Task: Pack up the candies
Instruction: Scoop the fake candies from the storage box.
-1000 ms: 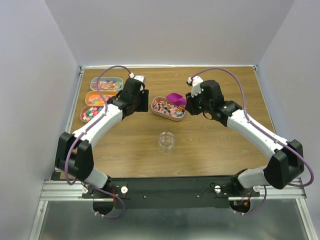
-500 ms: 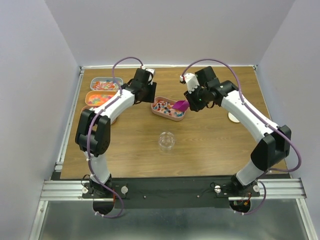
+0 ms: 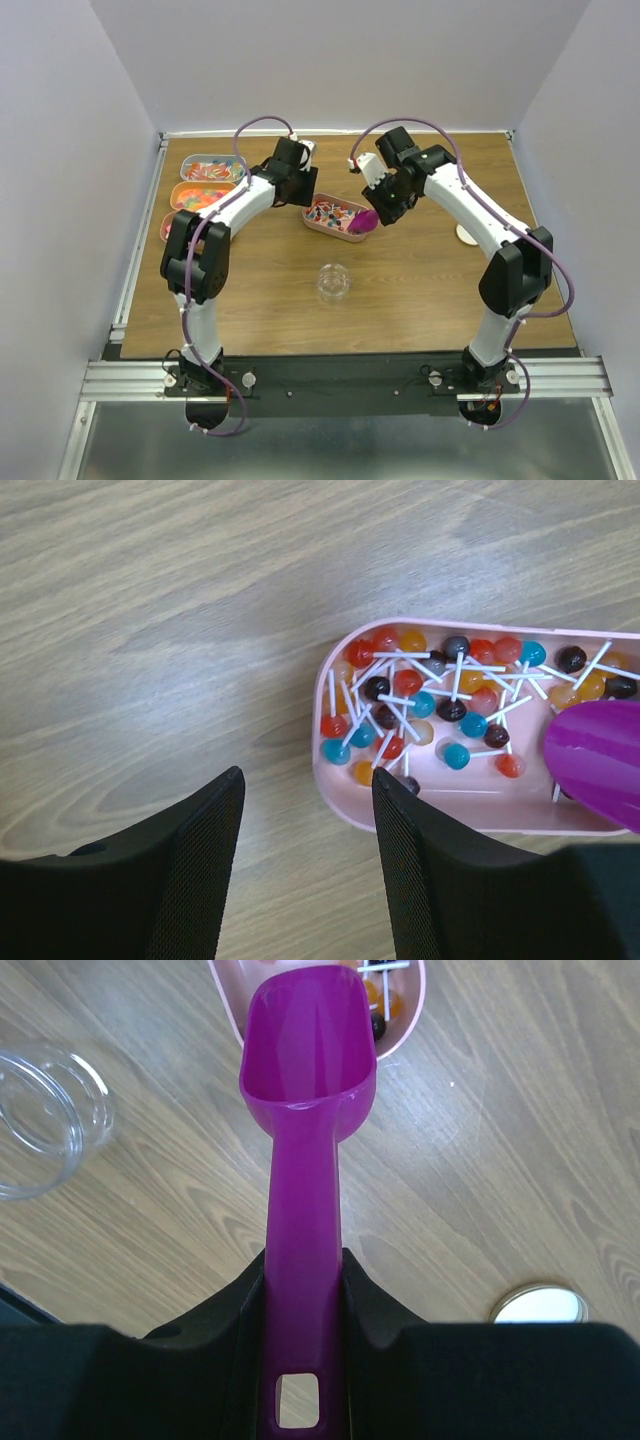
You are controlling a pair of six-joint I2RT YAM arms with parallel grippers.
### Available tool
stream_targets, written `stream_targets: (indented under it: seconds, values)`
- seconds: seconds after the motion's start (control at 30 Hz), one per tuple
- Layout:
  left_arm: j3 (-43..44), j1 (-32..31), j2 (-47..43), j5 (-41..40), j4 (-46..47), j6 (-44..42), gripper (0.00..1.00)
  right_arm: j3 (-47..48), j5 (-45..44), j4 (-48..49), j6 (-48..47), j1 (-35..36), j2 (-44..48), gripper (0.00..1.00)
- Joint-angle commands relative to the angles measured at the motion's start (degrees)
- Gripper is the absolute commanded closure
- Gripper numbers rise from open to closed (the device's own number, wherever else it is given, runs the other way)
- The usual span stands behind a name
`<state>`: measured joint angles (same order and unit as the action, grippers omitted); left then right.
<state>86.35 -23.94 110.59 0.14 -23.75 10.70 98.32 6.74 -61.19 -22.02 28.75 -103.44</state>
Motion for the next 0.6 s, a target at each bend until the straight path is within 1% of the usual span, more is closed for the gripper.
stream_targets:
  seconds: [0.0,0.23,0.3,0.57]
  values:
    - [3.6,0.4,2.8,3.9,-0.4,-0.9,0.39,1.7,-0.7,-2.8,-3.2,-0.3,-2.3,0.99]
    - [5.6,0.5,5.1,4.8,-1.2,-1.7,0.4,0.2,-0.4,0.4,-5.1,-0.2,-3.0,0.99]
    - [5.7,0.5,5.4,5.0,-1.3,-1.9,0.41,0.1,-0.2,0.9,-5.6,-0.1,-3.2,0.99]
    - [5.9,0.7,7.0,5.9,-1.6,-2.0,0.42,-1.6,1.0,3.4,-7.6,0.4,-4.0,0.99]
